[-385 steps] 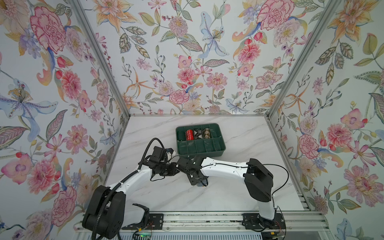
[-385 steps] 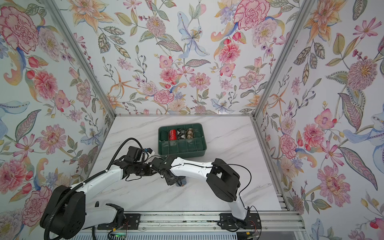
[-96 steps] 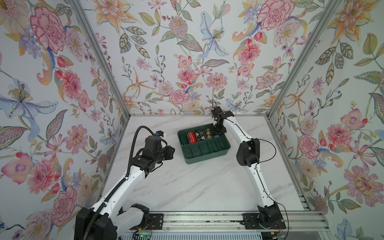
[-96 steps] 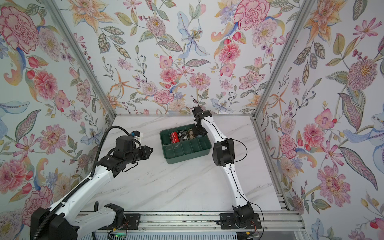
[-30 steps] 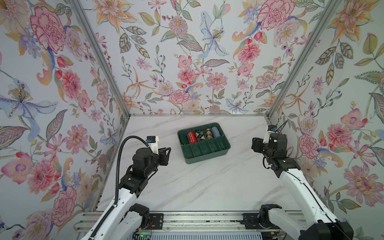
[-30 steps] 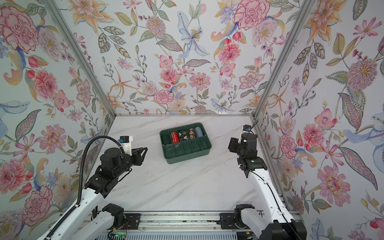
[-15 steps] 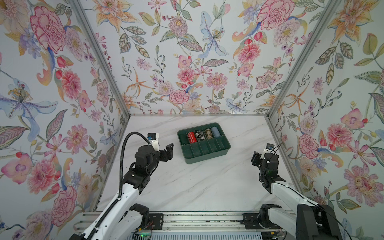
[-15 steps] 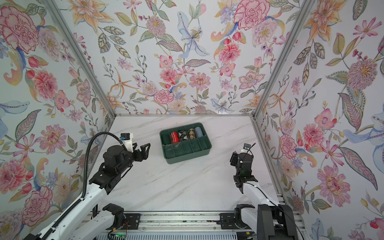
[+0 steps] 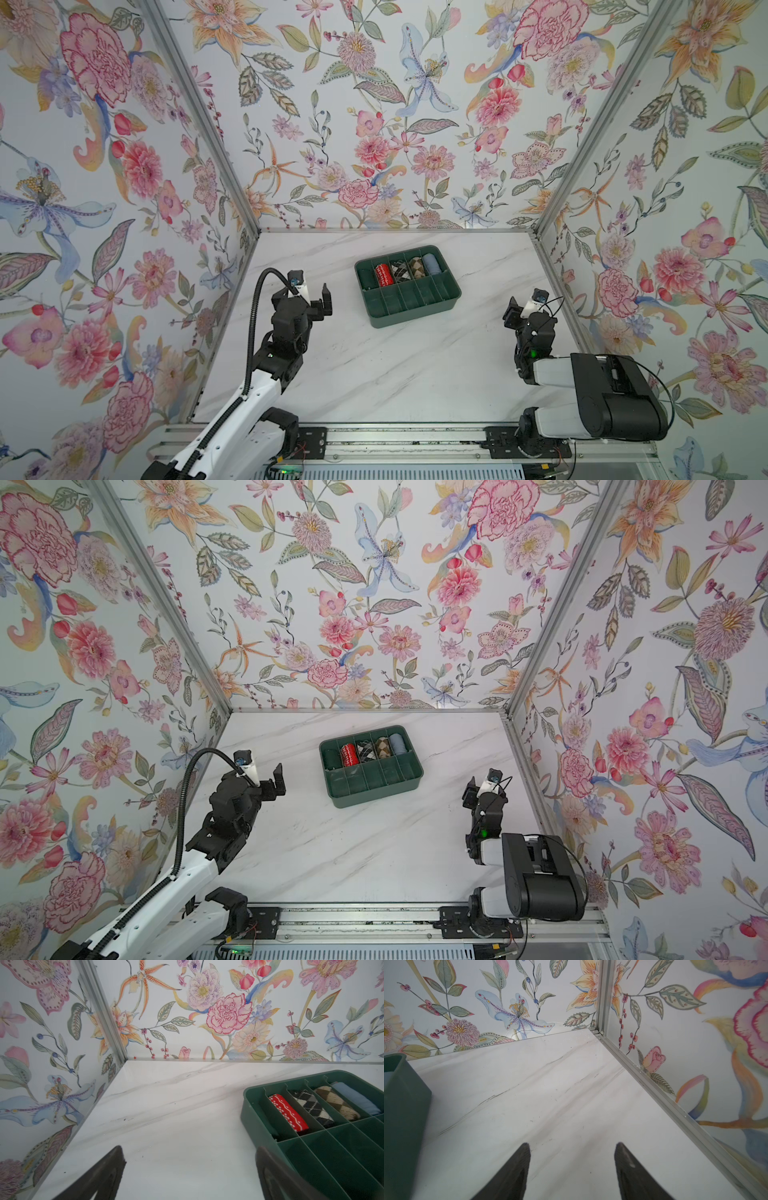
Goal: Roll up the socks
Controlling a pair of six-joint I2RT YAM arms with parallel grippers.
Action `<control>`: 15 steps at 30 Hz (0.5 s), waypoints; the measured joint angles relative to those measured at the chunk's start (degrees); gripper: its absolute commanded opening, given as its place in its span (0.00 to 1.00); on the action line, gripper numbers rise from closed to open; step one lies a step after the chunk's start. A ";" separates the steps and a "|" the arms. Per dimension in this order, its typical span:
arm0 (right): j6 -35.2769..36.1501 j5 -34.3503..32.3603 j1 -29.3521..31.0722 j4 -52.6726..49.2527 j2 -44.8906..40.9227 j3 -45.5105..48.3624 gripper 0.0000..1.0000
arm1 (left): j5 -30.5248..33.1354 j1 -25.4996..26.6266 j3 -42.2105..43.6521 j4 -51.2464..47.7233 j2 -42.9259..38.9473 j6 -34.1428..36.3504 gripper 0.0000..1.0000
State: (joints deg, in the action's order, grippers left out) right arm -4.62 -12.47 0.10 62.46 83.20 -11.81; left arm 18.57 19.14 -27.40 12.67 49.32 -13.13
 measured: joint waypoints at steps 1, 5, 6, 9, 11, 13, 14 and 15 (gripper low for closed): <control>0.48 0.04 0.63 0.59 0.76 0.00 0.66 | 1.51 -0.02 1.36 2.21 0.24 1.42 0.99; 1.95 -0.35 1.84 3.78 4.74 -0.28 0.68 | 5.40 -1.27 8.07 13.44 1.75 5.31 0.99; 2.19 -0.63 1.97 4.24 4.87 -0.28 0.69 | 5.73 -2.23 9.84 16.48 2.43 5.75 0.99; 2.32 -1.29 2.08 5.35 5.16 -0.59 0.98 | 5.81 -5.44 14.10 25.64 5.99 6.75 0.99; 2.97 -1.73 2.12 5.20 5.22 -1.18 0.99 | 5.68 -7.28 16.13 31.69 10.08 7.45 0.99; 3.41 -2.38 2.62 4.28 5.27 -2.36 0.99 | 5.44 -8.66 18.08 37.68 15.06 8.26 0.99; 3.56 -2.60 2.93 4.20 5.27 -2.73 0.99 | 5.27 -9.07 18.60 39.95 17.22 8.46 0.99; 3.74 -2.82 3.26 4.24 5.27 -3.04 0.99 | 4.81 -9.49 18.99 42.73 20.09 8.81 0.99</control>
State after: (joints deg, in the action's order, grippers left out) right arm -0.89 -15.29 3.36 66.70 88.47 -14.85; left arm 23.38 9.65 -8.40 55.40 69.41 -4.32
